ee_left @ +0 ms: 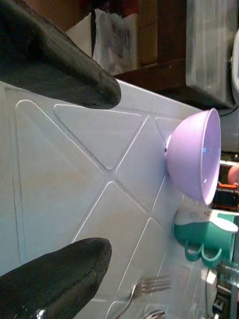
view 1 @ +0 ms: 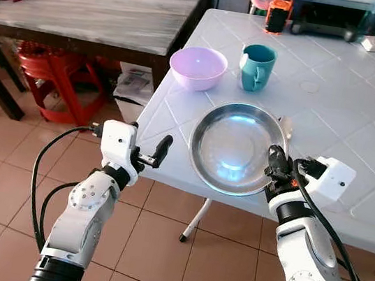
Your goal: Setting the table
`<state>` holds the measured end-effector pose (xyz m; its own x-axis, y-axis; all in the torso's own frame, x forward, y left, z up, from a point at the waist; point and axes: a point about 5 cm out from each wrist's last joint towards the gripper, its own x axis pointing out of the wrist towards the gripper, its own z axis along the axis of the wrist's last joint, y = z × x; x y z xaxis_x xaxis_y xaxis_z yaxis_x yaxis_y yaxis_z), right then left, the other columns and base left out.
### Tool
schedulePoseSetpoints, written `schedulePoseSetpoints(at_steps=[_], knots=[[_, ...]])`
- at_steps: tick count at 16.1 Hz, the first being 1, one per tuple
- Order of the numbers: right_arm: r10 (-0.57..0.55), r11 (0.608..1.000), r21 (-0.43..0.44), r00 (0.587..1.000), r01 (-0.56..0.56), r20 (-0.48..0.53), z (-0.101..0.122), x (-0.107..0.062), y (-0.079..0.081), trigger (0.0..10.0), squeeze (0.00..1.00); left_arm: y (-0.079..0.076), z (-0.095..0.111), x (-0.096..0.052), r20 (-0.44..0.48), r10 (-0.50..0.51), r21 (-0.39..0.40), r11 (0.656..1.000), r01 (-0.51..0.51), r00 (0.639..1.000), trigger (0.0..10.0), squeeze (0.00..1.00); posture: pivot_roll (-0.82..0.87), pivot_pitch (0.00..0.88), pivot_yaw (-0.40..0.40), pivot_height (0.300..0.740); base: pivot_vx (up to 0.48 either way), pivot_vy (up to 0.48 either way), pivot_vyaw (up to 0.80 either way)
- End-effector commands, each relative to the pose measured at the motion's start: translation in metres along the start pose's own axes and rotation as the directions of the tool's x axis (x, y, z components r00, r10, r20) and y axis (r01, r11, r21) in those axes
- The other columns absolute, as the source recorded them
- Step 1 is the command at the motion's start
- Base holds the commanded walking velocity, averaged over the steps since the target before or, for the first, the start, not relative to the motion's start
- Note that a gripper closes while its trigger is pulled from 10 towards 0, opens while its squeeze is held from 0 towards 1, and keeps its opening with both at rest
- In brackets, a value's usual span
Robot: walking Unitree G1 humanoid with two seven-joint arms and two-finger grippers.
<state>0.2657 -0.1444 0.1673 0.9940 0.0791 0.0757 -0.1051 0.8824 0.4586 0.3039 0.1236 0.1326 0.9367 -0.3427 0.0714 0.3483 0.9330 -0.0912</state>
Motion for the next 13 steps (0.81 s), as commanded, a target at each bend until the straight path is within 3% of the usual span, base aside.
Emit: schedulePoseSetpoints(at_steps=[1, 4, 13], knots=[[0.022, 1.0, 0.002, 1.0, -0.022, 0.009, 0.0012, 0.0, 0.007, 10.0, 0.0, 0.0054, -0.0001, -0.0004, -0.004, 0.015, 0.009, 1.0, -0.015, 1.0, 10.0, 0.0, -0.17, 0.118, 0.105, 0.74, 0.0, 0.289, -0.79], [0.023, 1.0, -0.001, 1.0, -0.023, 0.01, 0.0009, 0.0006, 0.0074, 10.0, 0.0, 0.0052, -0.0007, -0.0009, -0.006, 0.013, 0.011, 1.0, -0.013, 1.0, 10.0, 0.0, -0.17, 0.118, 0.103, 0.74, 0.0, 0.289, -0.59], [0.031, 0.999, -0.01, 0.999, -0.031, 0.012, -0.0004, 0.0033, 0.0087, 10.0, 0.0, 0.0065, -0.0009, -0.0014, -0.007, 0.01, 0.018, 1.0, -0.01, 1.0, 10.0, 0.0, -0.16, 0.108, 0.102, 0.74, 0.0, 0.287, 0.0]])
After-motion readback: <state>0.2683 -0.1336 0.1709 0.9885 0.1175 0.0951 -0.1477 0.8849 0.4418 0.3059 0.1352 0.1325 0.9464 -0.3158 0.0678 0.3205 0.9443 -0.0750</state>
